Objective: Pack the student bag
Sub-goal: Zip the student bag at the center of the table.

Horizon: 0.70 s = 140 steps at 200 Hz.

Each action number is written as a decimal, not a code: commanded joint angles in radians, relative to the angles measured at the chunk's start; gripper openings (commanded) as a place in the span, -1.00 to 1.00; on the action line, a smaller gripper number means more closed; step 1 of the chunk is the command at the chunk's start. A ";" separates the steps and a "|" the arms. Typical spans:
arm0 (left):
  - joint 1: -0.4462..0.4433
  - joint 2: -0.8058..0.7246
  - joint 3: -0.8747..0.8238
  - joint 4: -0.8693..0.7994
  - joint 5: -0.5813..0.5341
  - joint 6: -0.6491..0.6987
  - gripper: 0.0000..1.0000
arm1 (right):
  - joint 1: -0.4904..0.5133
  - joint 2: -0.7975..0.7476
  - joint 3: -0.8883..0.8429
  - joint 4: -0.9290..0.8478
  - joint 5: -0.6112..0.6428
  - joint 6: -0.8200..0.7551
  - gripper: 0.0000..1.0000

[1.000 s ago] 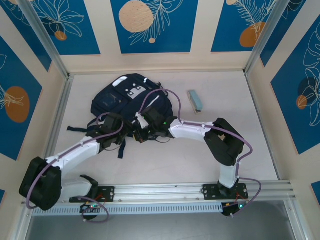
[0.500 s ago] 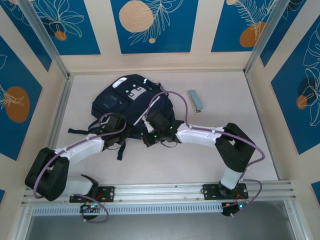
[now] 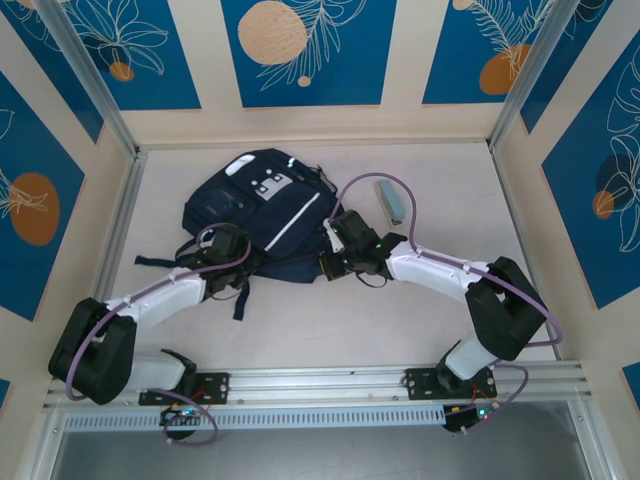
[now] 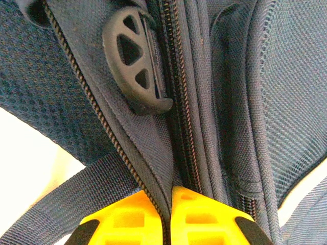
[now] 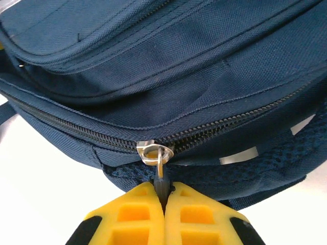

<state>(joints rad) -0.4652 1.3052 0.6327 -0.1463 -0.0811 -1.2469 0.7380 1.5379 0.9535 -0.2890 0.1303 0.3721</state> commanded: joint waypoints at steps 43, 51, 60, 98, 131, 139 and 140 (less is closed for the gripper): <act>0.106 0.064 0.096 -0.103 0.008 0.177 -0.79 | 0.164 -0.033 -0.074 0.112 -0.200 0.020 -1.00; 0.123 0.072 0.115 -0.124 0.001 0.196 -0.75 | 0.184 -0.020 -0.072 0.142 -0.220 0.036 -1.00; 0.135 0.075 0.142 -0.172 -0.035 0.222 -0.68 | 0.203 0.007 -0.058 0.174 -0.237 0.052 -1.00; 0.187 0.016 0.200 -0.355 -0.148 0.259 -0.23 | 0.250 0.168 0.100 0.233 -0.239 0.096 -1.00; 0.221 -0.103 0.195 -0.504 -0.129 0.234 0.06 | 0.262 0.310 0.269 0.235 -0.270 0.108 -1.00; 0.223 -0.137 0.184 -0.513 -0.107 0.226 0.09 | 0.264 0.339 0.303 0.232 -0.280 0.112 -1.00; 0.224 -0.140 0.183 -0.514 -0.105 0.225 0.09 | 0.264 0.343 0.308 0.232 -0.280 0.112 -1.00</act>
<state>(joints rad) -0.2600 1.2530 0.8127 -0.5213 -0.1890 -1.0126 0.9936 1.8206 1.1580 -0.1093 -0.0948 0.4644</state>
